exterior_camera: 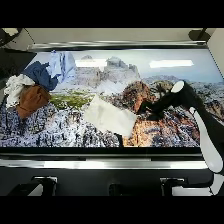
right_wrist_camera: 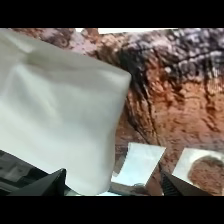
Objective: Fold the shirts.
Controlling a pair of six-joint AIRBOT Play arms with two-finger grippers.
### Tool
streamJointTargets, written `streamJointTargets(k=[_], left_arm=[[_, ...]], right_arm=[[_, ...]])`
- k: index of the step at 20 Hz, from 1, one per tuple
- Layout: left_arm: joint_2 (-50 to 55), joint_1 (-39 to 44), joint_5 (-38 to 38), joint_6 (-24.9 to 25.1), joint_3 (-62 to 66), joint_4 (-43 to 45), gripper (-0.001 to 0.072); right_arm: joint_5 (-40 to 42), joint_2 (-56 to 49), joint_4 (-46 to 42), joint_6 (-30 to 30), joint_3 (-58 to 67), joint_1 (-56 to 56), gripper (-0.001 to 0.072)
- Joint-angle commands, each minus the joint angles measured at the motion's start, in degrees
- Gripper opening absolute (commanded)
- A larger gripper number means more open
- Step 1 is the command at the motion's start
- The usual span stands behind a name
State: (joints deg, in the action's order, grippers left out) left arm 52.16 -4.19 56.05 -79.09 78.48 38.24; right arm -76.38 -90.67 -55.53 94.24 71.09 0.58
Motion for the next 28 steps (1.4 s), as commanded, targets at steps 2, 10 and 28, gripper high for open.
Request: streamJointTargets(k=[2, 10, 28], left_arm=[[-0.1, 0.0, 0.1, 0.0, -0.2, -0.1, 0.0032], [-0.2, 0.0, 0.1, 0.0, -0.2, 0.0, 0.0032], [0.3, 0.0, -0.1, 0.2, -0.2, 0.0, 0.0032]], right_arm=[[14.5, 1.3, 15.0, -6.1, -13.6, 1.9, 0.0672], [14.3, -0.9, 27.2, -14.4, -10.9, 6.8, 0.0041], [-8.9, 3.5, -5.2, 3.2, 24.7, -53.0, 0.0040]])
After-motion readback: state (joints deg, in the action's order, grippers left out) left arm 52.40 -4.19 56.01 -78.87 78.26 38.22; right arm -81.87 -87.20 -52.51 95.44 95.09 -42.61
